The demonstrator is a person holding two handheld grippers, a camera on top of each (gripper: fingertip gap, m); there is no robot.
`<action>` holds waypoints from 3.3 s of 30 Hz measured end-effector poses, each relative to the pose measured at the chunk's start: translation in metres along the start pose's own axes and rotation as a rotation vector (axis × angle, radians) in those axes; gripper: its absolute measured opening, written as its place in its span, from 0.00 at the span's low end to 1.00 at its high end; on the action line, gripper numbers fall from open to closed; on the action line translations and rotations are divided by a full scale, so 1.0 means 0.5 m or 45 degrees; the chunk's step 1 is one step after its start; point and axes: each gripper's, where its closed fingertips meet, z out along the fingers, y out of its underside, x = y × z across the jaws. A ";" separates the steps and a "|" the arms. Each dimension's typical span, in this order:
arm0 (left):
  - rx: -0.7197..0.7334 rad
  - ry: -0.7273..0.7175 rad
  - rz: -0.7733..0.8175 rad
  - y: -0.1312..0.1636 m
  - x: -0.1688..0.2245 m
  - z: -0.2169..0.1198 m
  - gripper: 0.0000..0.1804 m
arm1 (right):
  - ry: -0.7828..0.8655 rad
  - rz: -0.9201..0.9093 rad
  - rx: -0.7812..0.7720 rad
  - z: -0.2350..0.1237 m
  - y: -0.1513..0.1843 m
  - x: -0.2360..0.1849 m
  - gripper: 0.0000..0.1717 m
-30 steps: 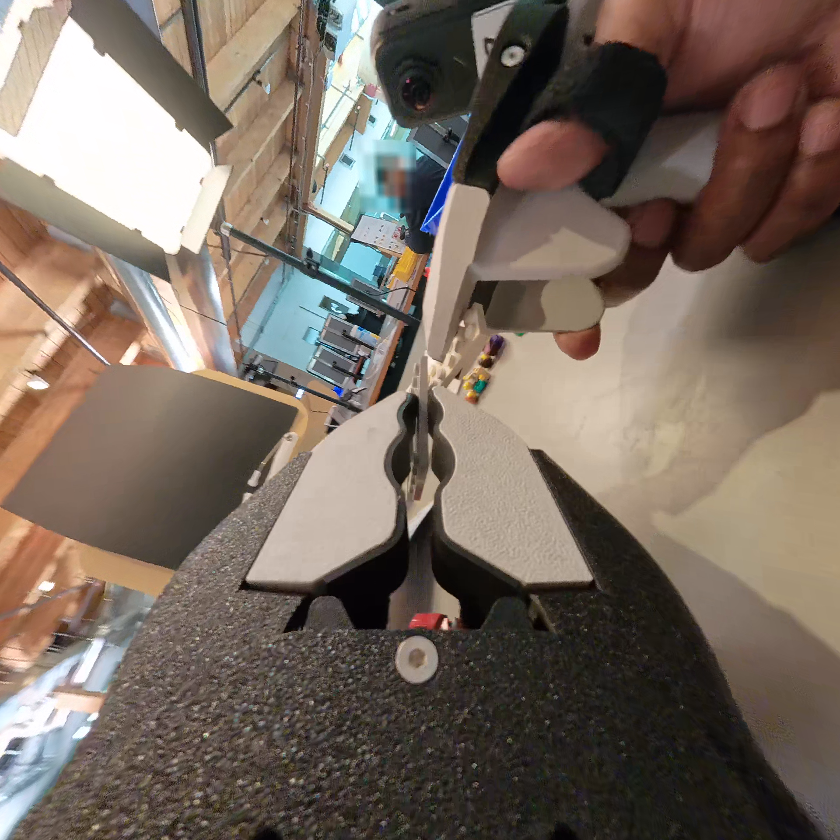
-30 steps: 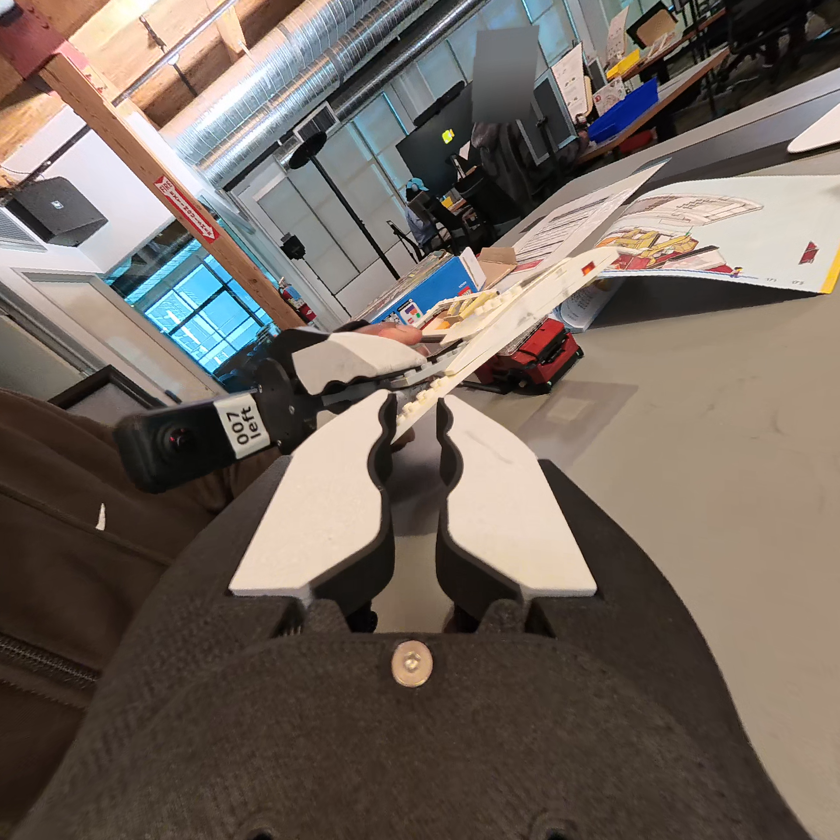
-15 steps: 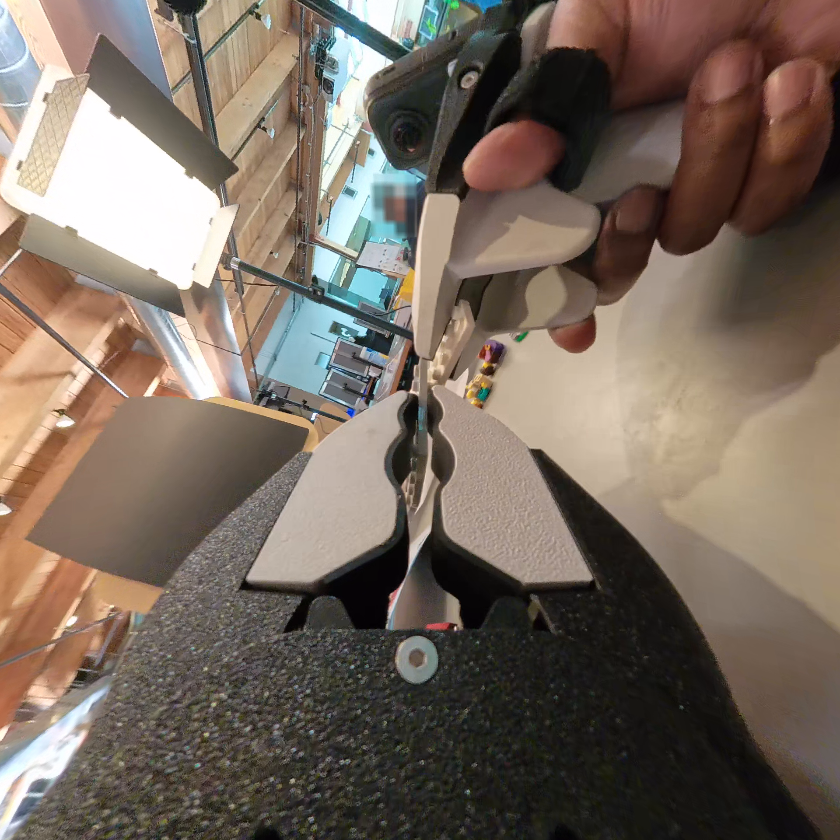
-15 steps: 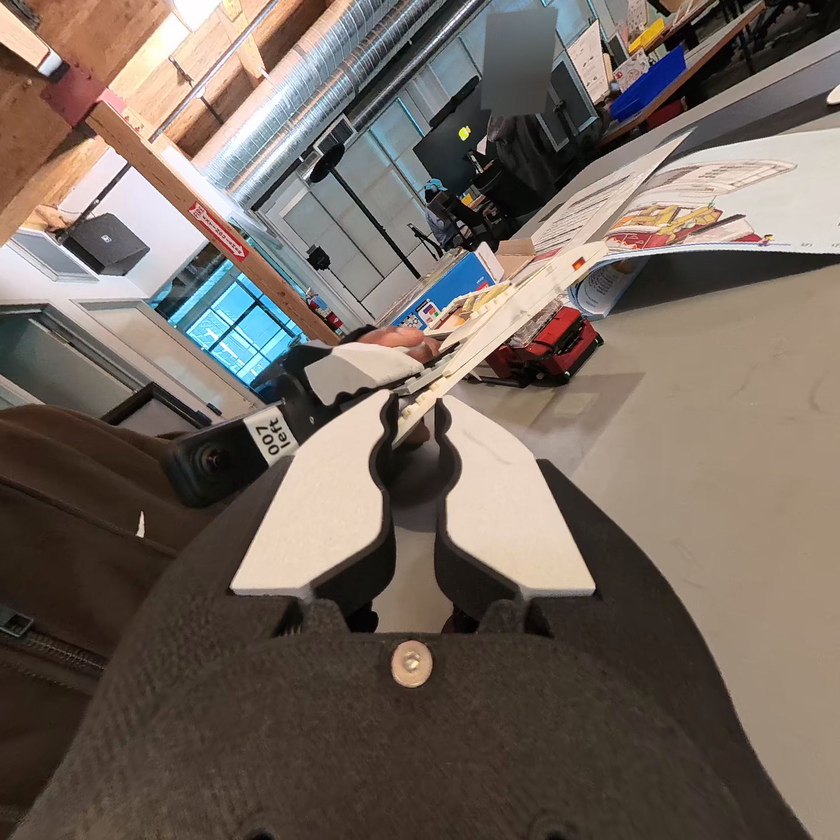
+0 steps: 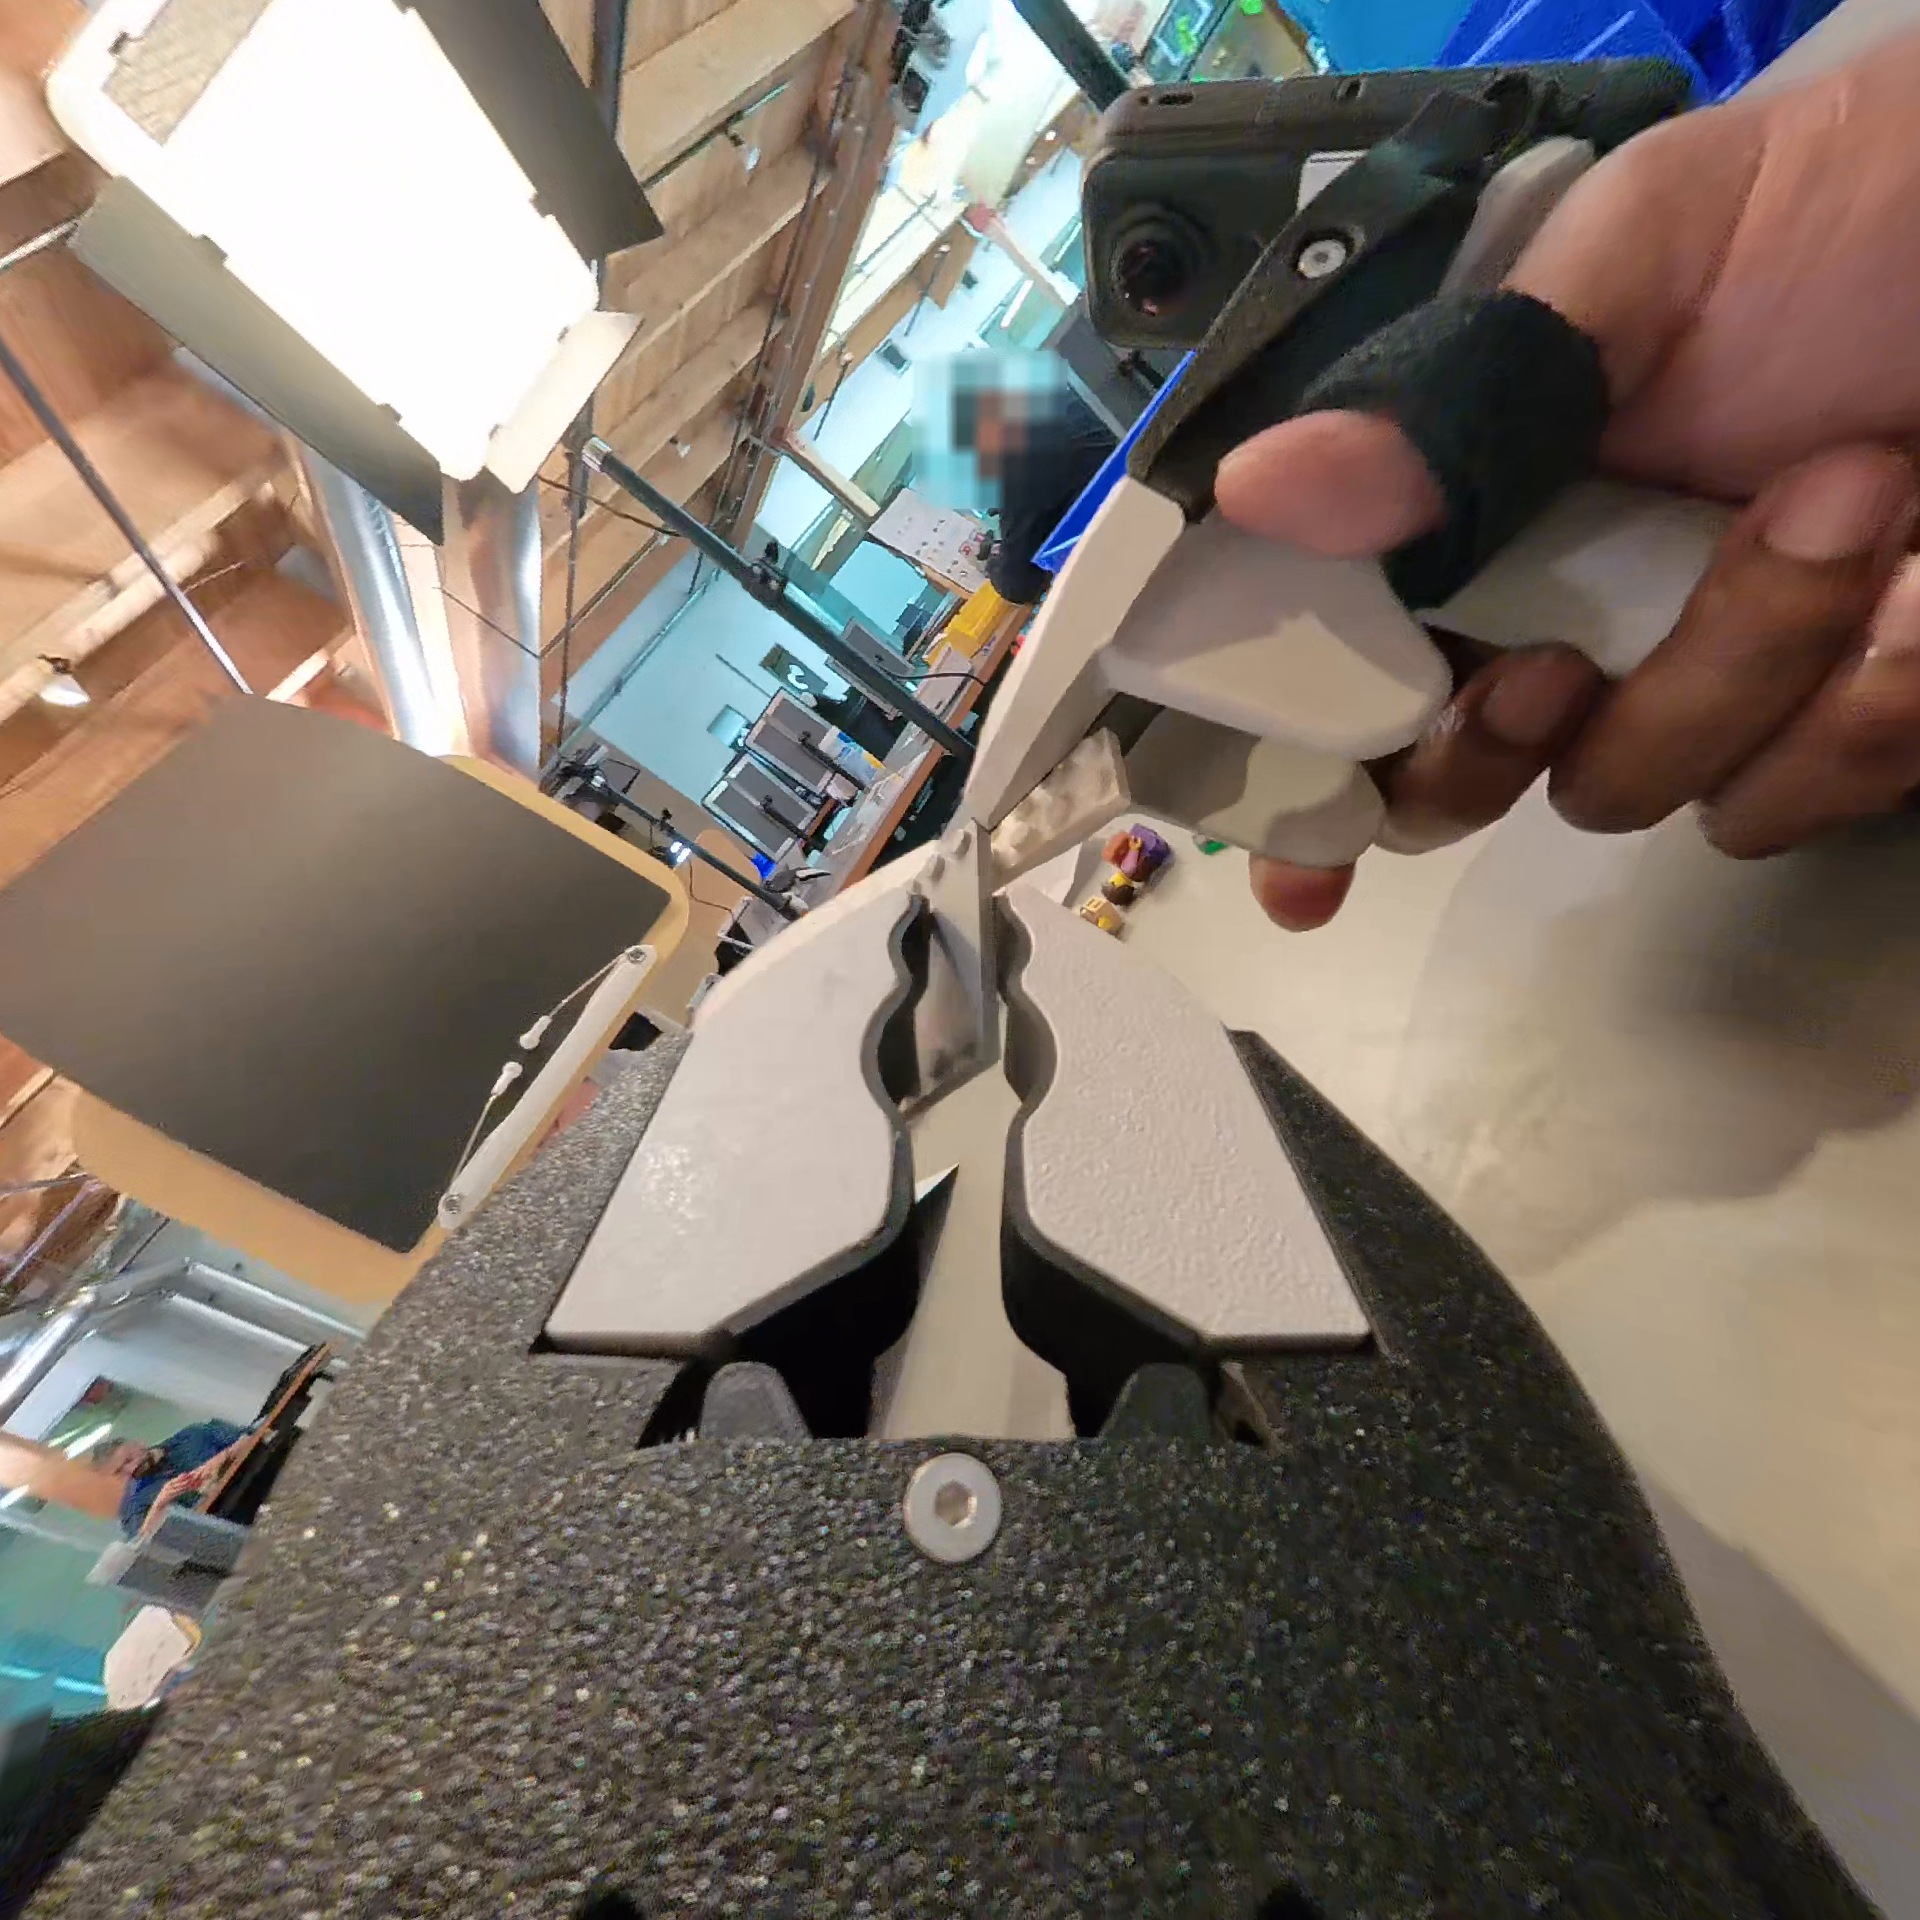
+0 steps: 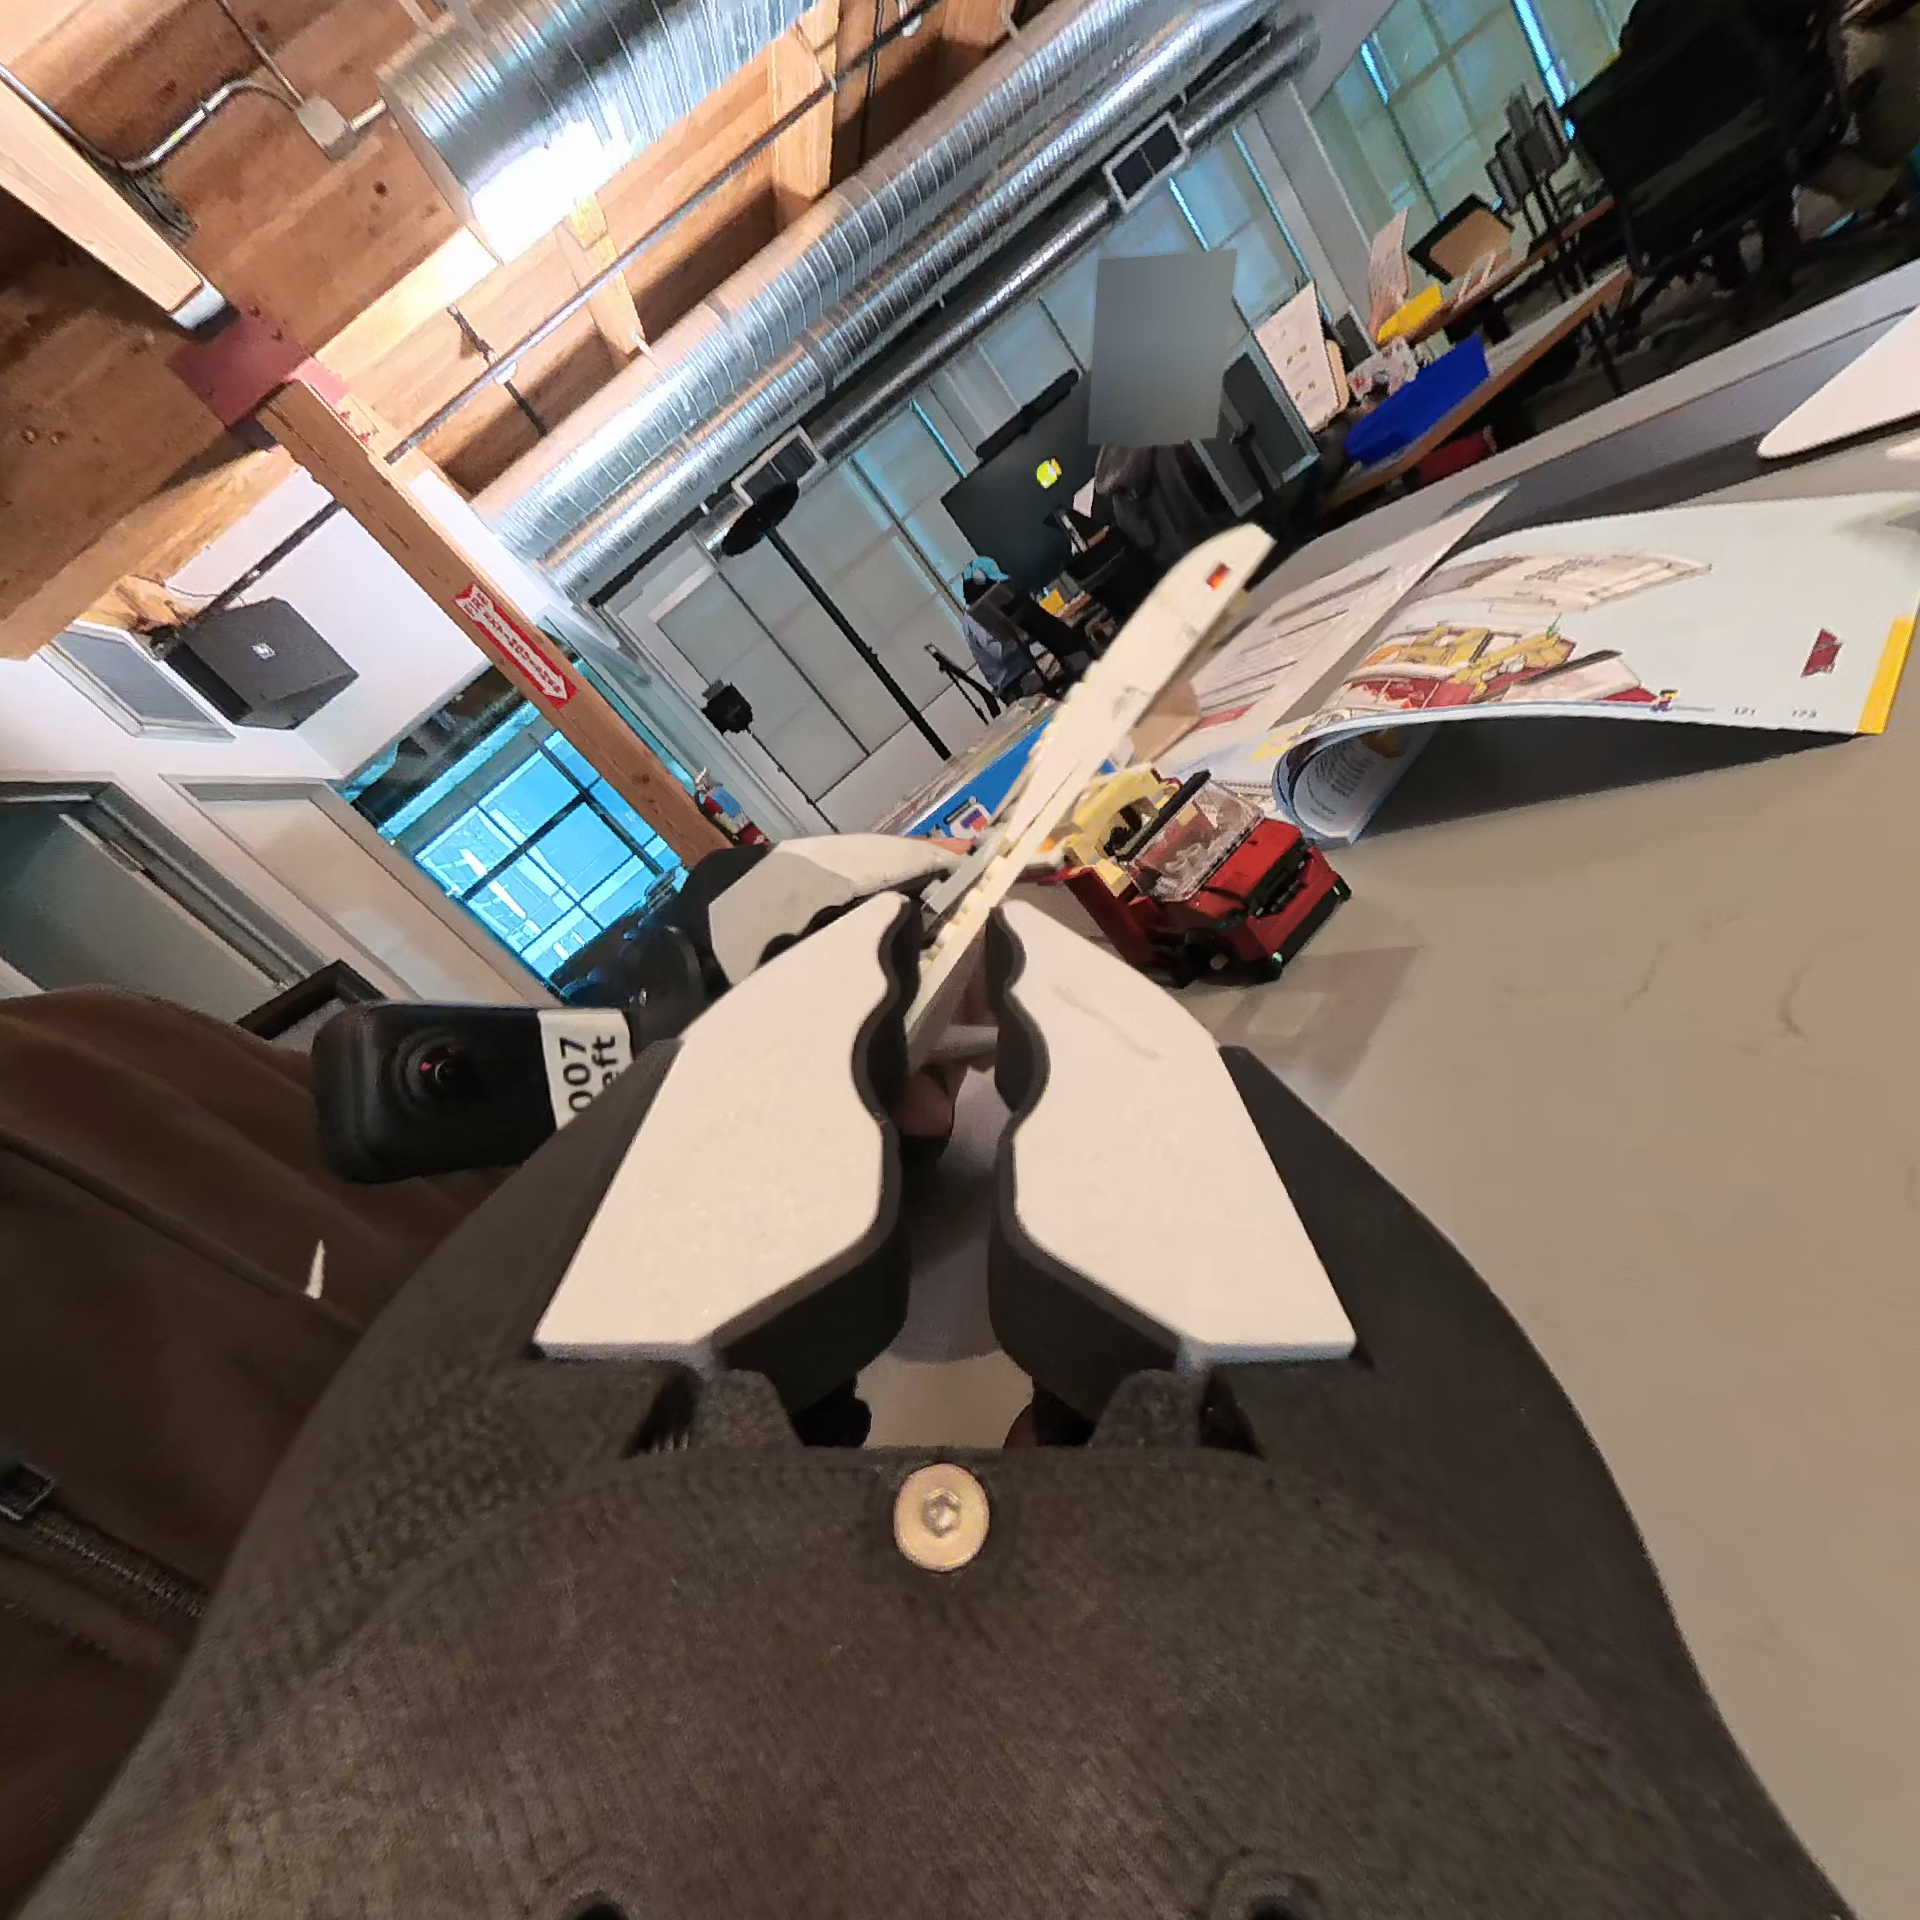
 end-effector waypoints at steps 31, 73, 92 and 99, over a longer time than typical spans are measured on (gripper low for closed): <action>0.015 -0.045 0.140 -0.010 -0.014 -0.006 0.02 | 0.208 -0.094 -0.022 -0.006 0.005 0.041 0.03; 0.239 0.257 0.160 -0.030 0.049 -0.031 0.07 | 0.599 -2.073 -0.418 -0.039 0.040 0.014 0.03; 0.145 0.218 -0.064 0.002 0.010 -0.021 0.03 | 2.146 -1.282 -0.342 -0.550 -0.244 0.238 0.05; 0.117 0.218 -0.096 0.012 0.006 -0.017 0.03 | 2.002 -1.259 -0.400 -0.508 -0.204 0.243 0.15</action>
